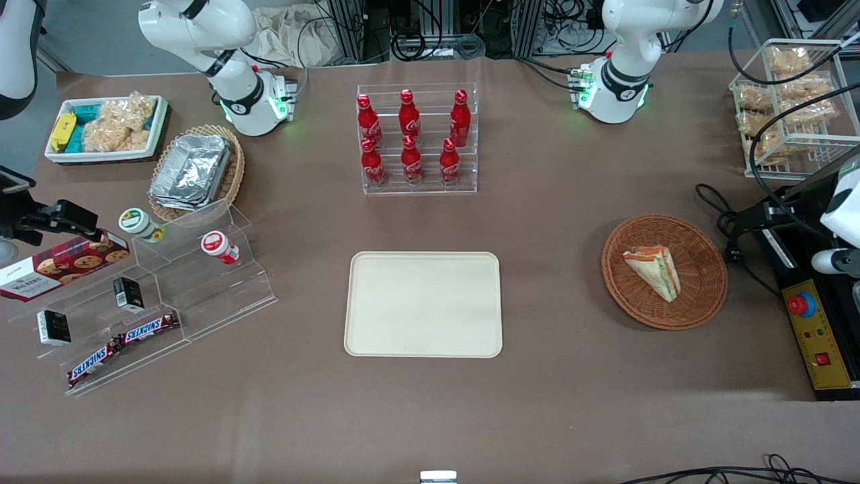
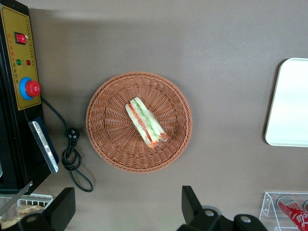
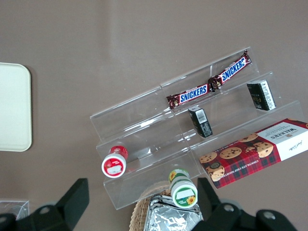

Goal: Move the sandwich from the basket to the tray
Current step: 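Lower the open left gripper over the wrapped sandwich in the wicker basket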

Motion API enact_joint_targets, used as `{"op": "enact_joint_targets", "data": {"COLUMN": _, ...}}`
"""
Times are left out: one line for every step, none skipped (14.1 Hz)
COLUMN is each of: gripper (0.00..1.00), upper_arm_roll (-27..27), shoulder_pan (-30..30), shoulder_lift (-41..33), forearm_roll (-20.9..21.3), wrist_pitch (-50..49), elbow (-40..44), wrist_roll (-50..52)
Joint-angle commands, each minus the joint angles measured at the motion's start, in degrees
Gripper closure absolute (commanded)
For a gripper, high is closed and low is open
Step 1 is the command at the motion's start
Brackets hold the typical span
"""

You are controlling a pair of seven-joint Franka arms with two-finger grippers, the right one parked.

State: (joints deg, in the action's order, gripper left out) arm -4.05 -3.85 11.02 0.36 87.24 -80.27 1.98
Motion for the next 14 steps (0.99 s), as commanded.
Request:
{"op": "enact_joint_targets", "data": {"gripper": 0.01, "upper_arm_roll": 0.88, "shoulder_pan": 0.86, "shoulder_lift": 0.41, "forearm_roll": -0.63, "wrist_pitch": -0.93, "elbow": 1.17, "wrist_roll": -0.31}}
{"op": "enact_joint_targets", "data": {"gripper": 0.01, "upper_arm_roll": 0.88, "shoulder_pan": 0.86, "shoulder_lift": 0.84, "forearm_roll": -0.63, "wrist_pitch": -0.84, "elbow": 1.43, "wrist_roll": -0.05}}
{"op": "enact_joint_targets", "data": {"gripper": 0.01, "upper_arm_roll": 0.80, "shoulder_pan": 0.86, "shoulder_lift": 1.02, "forearm_roll": -0.71, "wrist_pitch": -0.67, "elbow": 1.52, "wrist_roll": -0.22}}
{"op": "enact_joint_targets", "data": {"gripper": 0.01, "upper_arm_roll": 0.88, "shoulder_pan": 0.86, "shoulder_lift": 1.29, "forearm_roll": -0.71, "wrist_pitch": -0.66, "elbow": 1.61, "wrist_roll": -0.22}}
{"op": "enact_joint_targets", "data": {"gripper": 0.01, "upper_arm_roll": 0.88, "shoulder_pan": 0.86, "shoulder_lift": 1.55, "forearm_roll": -0.71, "wrist_pitch": -0.66, "elbow": 1.61, "wrist_roll": -0.22}}
{"op": "enact_joint_targets", "data": {"gripper": 0.01, "upper_arm_roll": 0.88, "shoulder_pan": 0.86, "shoulder_lift": 2.25, "forearm_roll": -0.54, "wrist_pitch": -0.92, "elbow": 1.26, "wrist_roll": -0.92}}
{"op": "enact_joint_targets", "data": {"gripper": 0.01, "upper_arm_roll": 0.71, "shoulder_pan": 1.12, "shoulder_lift": 2.69, "forearm_roll": -0.28, "wrist_pitch": -0.32, "elbow": 0.82, "wrist_roll": -0.75}}
{"op": "enact_joint_targets", "data": {"gripper": 0.01, "upper_arm_roll": 0.53, "shoulder_pan": 2.69, "shoulder_lift": 3.48, "forearm_roll": 0.25, "wrist_pitch": -0.31, "elbow": 0.90, "wrist_roll": -0.23}}
{"op": "enact_joint_targets", "data": {"gripper": 0.01, "upper_arm_roll": 0.53, "shoulder_pan": 3.05, "shoulder_lift": 3.57, "forearm_roll": 0.51, "wrist_pitch": -0.40, "elbow": 0.56, "wrist_roll": -0.83}}
{"op": "enact_joint_targets", "data": {"gripper": 0.01, "upper_arm_roll": 0.53, "shoulder_pan": 3.14, "shoulder_lift": 3.57, "forearm_roll": 0.52, "wrist_pitch": -0.49, "elbow": -0.32, "wrist_roll": -1.10}}
{"op": "enact_joint_targets", "data": {"gripper": 0.01, "upper_arm_roll": 0.44, "shoulder_pan": 3.32, "shoulder_lift": 3.66, "forearm_roll": 0.60, "wrist_pitch": -1.18, "elbow": -0.59, "wrist_roll": -1.19}}
{"op": "enact_joint_targets", "data": {"gripper": 0.01, "upper_arm_roll": 0.44, "shoulder_pan": 3.23, "shoulder_lift": 3.75, "forearm_roll": 0.43, "wrist_pitch": -1.89, "elbow": -1.20, "wrist_roll": -1.01}}
{"op": "enact_joint_targets", "data": {"gripper": 0.01, "upper_arm_roll": 0.44, "shoulder_pan": 3.15, "shoulder_lift": 3.75, "forearm_roll": 0.43, "wrist_pitch": -2.76, "elbow": -2.08, "wrist_roll": -1.19}}
{"op": "enact_joint_targets", "data": {"gripper": 0.01, "upper_arm_roll": 0.44, "shoulder_pan": 2.80, "shoulder_lift": 3.75, "forearm_roll": 0.43, "wrist_pitch": -2.60, "elbow": -2.96, "wrist_roll": -1.19}}
